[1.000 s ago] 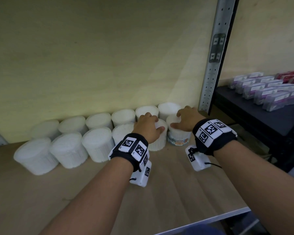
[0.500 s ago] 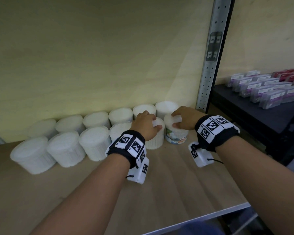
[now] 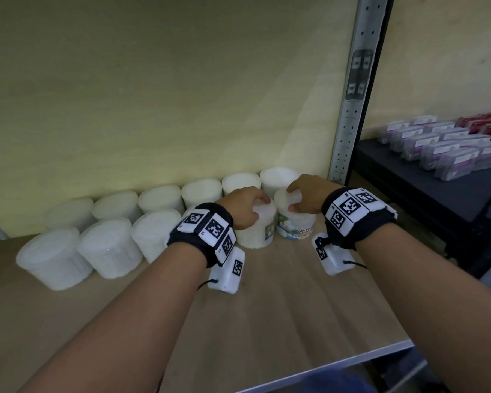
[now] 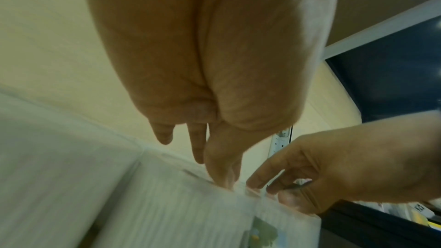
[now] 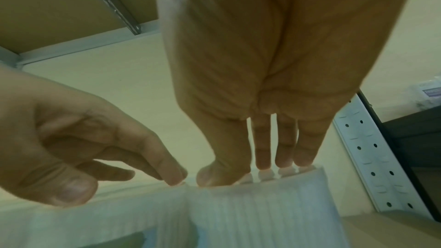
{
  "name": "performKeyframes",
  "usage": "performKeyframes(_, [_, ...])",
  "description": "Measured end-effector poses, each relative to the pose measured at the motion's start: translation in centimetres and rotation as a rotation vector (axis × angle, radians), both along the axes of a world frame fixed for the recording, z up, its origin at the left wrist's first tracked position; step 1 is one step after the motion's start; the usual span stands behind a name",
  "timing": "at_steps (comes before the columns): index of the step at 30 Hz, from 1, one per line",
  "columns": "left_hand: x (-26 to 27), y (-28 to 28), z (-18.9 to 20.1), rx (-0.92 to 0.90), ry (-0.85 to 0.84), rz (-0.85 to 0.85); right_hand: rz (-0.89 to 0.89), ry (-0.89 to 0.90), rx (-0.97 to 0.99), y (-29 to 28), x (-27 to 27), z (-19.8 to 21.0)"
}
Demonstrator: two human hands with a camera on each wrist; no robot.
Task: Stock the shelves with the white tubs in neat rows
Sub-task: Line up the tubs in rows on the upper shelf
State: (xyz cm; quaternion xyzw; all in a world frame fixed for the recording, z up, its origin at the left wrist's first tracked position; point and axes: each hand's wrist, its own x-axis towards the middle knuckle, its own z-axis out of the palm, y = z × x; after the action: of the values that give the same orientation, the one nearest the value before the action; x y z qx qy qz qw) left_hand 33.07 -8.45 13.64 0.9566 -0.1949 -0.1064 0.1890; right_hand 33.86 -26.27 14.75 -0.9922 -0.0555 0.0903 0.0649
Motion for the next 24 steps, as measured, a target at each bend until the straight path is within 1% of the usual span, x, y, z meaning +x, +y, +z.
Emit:
performKeyframes(2, [0.2, -0.1, 0.1, -0.038, -0.009, 0.018, -0.001, -0.003, 0.000, 0.0, 0.0, 0.0])
performKeyframes(4, [0.3, -0.4, -0.1, -0.096, -0.120, 0.116, 0.001, -0.001, -0.003, -0.1, -0.1, 0.1])
performKeyframes(6, [0.2, -0.7, -0.7, -0.126, -0.269, 0.264, 0.001, 0.004, -0.002, -0.1, -0.1, 0.1])
performKeyframes(8, [0.0, -0.9, -1.3, -0.087, -0.315, 0.323, 0.001, -0.002, 0.002, -0.1, -0.1, 0.1])
performKeyframes(11, [-0.1, -1.2, -2.1, 0.059, -0.297, 0.287, 0.001, -0.003, 0.004, -0.2, -0.1, 0.1])
performKeyframes(13, [0.0, -1.3, -2.2, 0.098, -0.289, 0.267, 0.000, -0.001, -0.001, -0.2, 0.0, 0.1])
performKeyframes(19, [0.5, -1.0, -1.6, 0.109, -0.223, 0.201, 0.002, -0.007, -0.008, -0.1, 0.1, 0.0])
performKeyframes(24, [0.4, -0.7, -1.0, 0.113, -0.135, 0.121, 0.001, -0.007, -0.011, -0.1, 0.1, 0.0])
